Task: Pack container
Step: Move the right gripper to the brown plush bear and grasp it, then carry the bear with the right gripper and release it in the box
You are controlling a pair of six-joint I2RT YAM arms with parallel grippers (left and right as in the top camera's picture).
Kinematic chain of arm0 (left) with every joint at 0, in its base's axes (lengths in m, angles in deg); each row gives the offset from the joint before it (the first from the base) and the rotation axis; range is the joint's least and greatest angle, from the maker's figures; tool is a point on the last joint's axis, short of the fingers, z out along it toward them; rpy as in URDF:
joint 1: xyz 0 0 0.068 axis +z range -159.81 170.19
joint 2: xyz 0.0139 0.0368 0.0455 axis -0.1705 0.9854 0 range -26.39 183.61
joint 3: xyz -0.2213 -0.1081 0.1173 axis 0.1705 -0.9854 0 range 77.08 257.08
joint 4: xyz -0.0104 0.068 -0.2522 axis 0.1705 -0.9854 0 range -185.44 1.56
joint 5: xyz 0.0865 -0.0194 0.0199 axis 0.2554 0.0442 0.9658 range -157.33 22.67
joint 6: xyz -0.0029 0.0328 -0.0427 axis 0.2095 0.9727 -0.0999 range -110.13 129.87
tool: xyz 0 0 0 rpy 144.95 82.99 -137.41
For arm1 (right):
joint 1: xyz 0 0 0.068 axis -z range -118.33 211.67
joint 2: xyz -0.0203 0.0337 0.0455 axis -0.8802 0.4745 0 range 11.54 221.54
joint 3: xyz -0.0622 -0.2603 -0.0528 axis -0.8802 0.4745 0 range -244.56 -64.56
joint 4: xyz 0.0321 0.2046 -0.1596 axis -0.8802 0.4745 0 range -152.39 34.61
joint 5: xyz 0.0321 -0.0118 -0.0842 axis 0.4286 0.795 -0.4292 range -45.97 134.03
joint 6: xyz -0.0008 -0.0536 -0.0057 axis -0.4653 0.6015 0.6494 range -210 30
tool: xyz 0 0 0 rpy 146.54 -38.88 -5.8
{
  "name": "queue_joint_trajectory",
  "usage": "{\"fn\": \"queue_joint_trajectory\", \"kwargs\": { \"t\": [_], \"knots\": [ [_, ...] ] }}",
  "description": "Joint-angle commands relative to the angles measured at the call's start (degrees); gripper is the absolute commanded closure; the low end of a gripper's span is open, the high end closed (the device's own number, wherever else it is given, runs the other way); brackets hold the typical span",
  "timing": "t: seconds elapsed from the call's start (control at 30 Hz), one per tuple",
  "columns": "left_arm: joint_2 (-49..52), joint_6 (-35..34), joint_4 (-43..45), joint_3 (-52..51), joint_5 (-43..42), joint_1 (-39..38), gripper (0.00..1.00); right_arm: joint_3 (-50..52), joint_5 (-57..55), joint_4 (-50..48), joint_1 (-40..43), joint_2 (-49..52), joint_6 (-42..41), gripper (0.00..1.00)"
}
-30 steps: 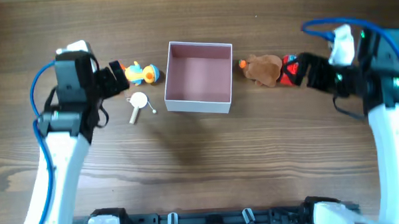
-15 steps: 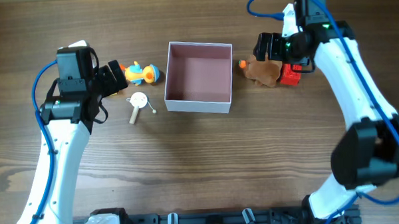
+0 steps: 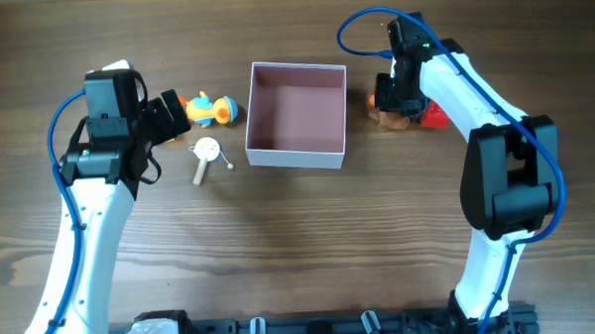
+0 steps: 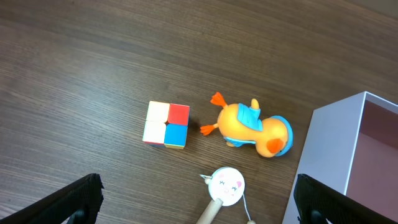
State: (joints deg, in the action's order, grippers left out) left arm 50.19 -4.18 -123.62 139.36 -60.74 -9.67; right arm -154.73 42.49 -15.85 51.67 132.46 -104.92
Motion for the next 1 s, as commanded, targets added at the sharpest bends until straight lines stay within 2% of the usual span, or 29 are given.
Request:
{"fn": "queue_joint_trajectory", "kwargs": {
  "t": [0.0, 0.1, 0.27, 0.33, 0.43, 0.5, 0.63, 0.77, 0.97],
  "knots": [
    [0.2, 0.7, 0.2, 1.3, 0.5, 0.3, 0.00, -0.2, -2.6, 1.5, -0.2, 2.5, -0.2, 0.96],
    [0.2, 0.7, 0.2, 1.3, 0.5, 0.3, 0.00, -1.4, -4.5, 5.0, -0.2, 0.0, -0.2, 0.96],
    [0.2, 0.8, 0.2, 1.3, 0.5, 0.3, 0.00, -8.4, -4.9, 11.2, -3.1, -12.4, -0.9, 0.96],
    [0.2, 0.7, 0.2, 1.3, 0.5, 0.3, 0.00, -8.8, -4.7, 11.1, -8.0, -19.1, -2.1, 0.96],
    [0.2, 0.7, 0.2, 1.3, 0.5, 0.3, 0.00, -8.8, -4.4, 9.8, -14.9, -22.0, -6.9, 0.95],
    [0.2, 0.7, 0.2, 1.3, 0.5, 0.3, 0.00, -8.7, -4.4, 6.9, -19.8, -20.4, -11.6, 0.96],
    [0.2, 0.7, 0.2, 1.3, 0.5, 0.3, 0.00, -8.7, -4.2, -0.7, -24.6, -14.0, -14.3, 0.95],
    [0.2, 0.7, 0.2, 1.3, 0.5, 0.3, 0.00, -8.7, -4.0, -6.5, -25.2, -5.1, -15.7, 0.94],
    [0.2, 0.7, 0.2, 1.3, 0.5, 0.3, 0.00, -8.7, -2.5, -17.2, -25.2, 2.9, -15.1, 0.85]
  ]
}}
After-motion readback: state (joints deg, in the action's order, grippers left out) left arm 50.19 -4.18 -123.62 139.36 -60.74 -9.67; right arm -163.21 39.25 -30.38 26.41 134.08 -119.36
